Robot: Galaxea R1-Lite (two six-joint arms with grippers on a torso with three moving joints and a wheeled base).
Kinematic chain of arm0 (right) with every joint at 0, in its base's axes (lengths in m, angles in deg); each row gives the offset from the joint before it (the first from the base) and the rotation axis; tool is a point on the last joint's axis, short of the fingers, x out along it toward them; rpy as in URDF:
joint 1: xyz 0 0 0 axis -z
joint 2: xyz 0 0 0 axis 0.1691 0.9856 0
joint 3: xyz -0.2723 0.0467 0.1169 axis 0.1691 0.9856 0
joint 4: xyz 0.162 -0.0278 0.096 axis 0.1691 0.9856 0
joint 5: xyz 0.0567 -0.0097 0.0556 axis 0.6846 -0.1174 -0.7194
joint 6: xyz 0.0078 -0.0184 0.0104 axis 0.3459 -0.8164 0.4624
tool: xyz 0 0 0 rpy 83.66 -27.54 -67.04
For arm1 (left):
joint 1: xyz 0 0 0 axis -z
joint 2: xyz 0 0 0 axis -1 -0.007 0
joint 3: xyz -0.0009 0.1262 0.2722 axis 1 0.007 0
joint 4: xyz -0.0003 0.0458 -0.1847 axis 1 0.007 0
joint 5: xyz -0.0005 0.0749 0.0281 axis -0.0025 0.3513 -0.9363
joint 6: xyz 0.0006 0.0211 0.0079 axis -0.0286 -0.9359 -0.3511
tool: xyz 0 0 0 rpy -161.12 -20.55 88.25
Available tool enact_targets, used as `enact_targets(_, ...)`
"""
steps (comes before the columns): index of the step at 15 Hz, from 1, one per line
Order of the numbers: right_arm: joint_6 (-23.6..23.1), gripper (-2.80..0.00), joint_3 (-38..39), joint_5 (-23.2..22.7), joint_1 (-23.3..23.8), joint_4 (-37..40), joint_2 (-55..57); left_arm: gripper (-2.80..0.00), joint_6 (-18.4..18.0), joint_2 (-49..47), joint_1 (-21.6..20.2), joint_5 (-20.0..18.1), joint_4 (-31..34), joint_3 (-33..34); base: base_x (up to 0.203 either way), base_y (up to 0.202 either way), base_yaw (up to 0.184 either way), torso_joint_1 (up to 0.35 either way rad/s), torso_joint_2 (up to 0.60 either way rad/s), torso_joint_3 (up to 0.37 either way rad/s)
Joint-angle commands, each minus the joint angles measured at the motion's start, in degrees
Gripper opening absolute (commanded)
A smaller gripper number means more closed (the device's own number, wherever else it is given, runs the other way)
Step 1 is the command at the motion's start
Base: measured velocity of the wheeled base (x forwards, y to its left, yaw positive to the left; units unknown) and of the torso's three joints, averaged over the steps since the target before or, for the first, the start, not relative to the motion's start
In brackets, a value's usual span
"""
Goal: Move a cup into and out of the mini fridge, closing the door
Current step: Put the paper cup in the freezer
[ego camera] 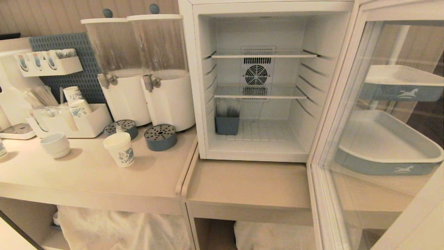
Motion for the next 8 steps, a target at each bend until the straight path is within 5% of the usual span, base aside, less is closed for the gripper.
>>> enact_targets(1, 0.0, -2.8, 0.0, 0.0, 0.0, 0.1, 0.0, 0.0, 0.0, 6.3, -0.3, 3.8, 24.4, -10.2, 0.0, 0.0, 0.0, 0.0, 0.0, 0.0)
enact_targets(2, 0.0, -2.8, 0.0, 0.0, 0.0, 0.1, 0.0, 0.0, -0.4, 7.8, 0.1, 4.9, 30.6, -12.6, 0.0, 0.0, 0.0, 0.0, 0.0, 0.0)
enact_targets(5, 0.0, -2.8, 0.0, 0.0, 0.0, 0.1, 0.0, 0.0, -3.5, 19.2, 1.2, 8.0, 34.6, -10.4, 0.0, 0.0, 0.0, 0.0, 0.0, 0.0)
enact_targets(6, 0.0, -2.8, 0.0, 0.0, 0.1, 0.1, 0.0, 0.0, -3.2, 21.0, 1.3, 9.7, 34.3, -7.9, 0.0, 0.0, 0.0, 0.0, 0.0, 0.0)
enact_targets(8, 0.0, -2.8, 0.0, 0.0, 0.0, 0.1, 0.0, 0.0, 2.4, 21.0, 1.5, 15.6, 23.0, 3.1, 0.0, 0.0, 0.0, 0.0, 0.0, 0.0)
